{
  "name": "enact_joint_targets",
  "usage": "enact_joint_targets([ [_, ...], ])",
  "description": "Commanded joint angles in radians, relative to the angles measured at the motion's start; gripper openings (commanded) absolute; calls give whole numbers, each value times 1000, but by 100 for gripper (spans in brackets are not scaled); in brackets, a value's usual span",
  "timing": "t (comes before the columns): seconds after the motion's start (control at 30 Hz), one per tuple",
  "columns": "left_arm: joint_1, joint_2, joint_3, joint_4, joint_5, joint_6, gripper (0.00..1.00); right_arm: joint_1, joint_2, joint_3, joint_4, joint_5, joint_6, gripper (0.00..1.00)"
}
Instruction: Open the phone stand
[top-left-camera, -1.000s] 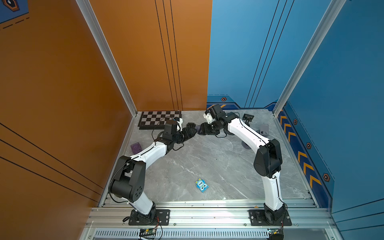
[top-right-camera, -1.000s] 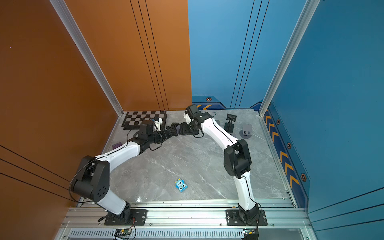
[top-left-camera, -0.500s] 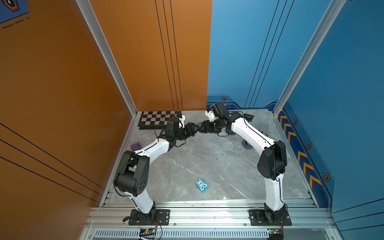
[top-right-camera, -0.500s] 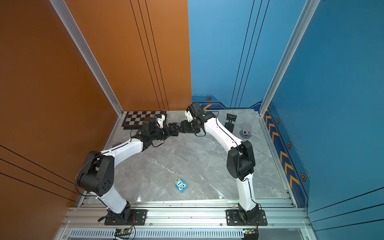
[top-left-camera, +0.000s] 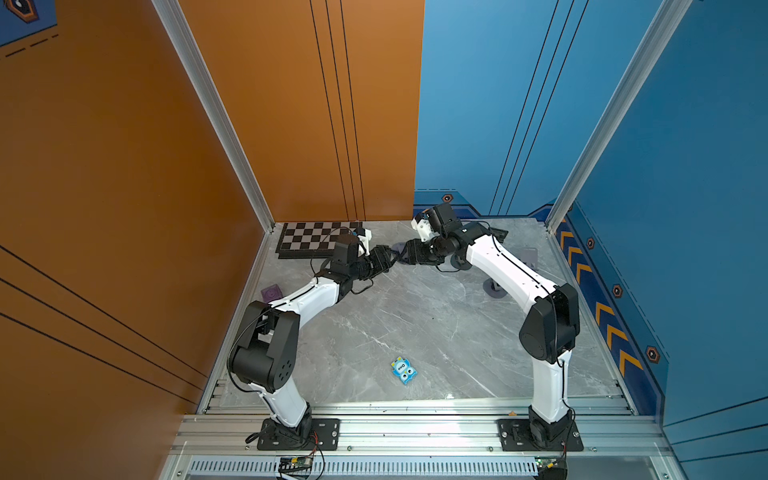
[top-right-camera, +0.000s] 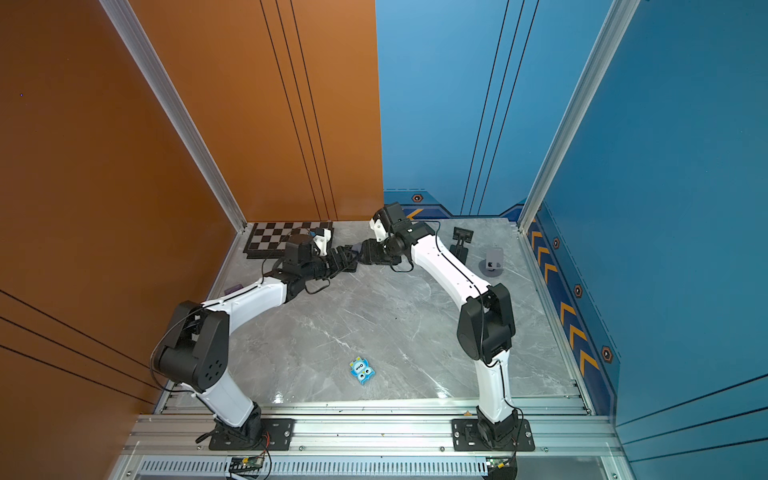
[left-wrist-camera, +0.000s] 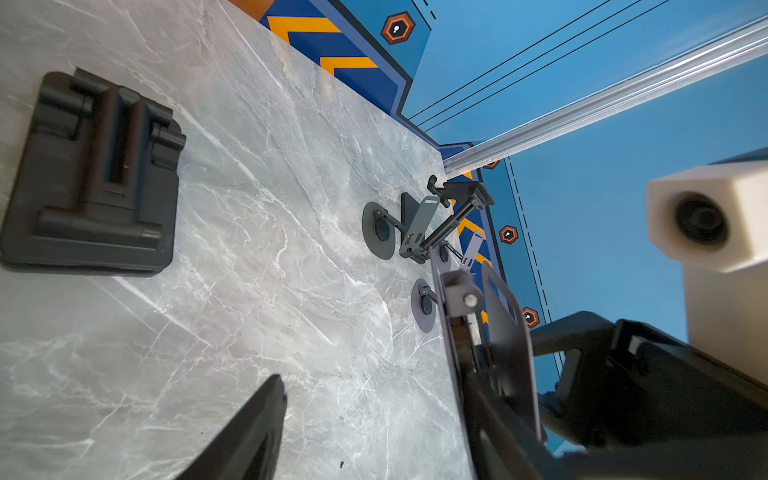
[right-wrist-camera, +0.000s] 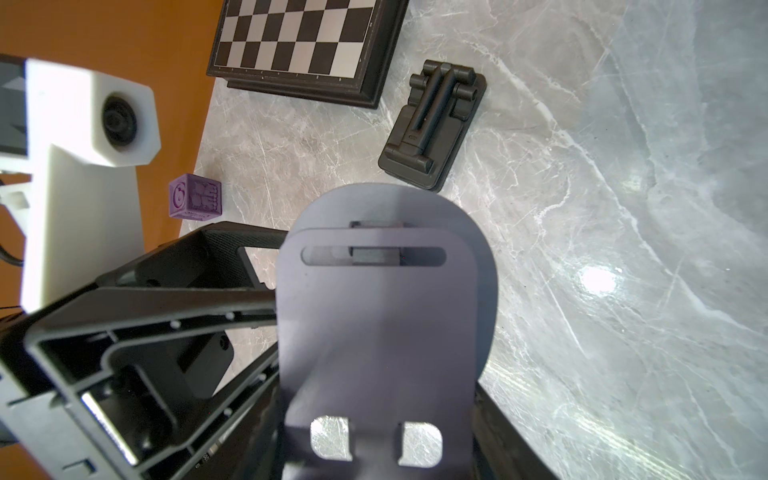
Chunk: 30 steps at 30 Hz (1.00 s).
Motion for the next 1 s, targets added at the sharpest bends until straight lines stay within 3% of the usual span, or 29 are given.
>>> enact_joint_targets([
  [0.0,-5,9,-13,17,17,-9,66,26,-50,2,42,-42,-1,27],
  [0.23,-3,4,-13,69,47,-37,57,60,-33,31,42,-47,0,27],
  [0.8,3,-10,-45,160,132,-71,0,129,-3,110,40,-26,8,26],
  [0.97,7,-21,-102,227,153,-104,0,139,13,136,31,-23,9,26],
])
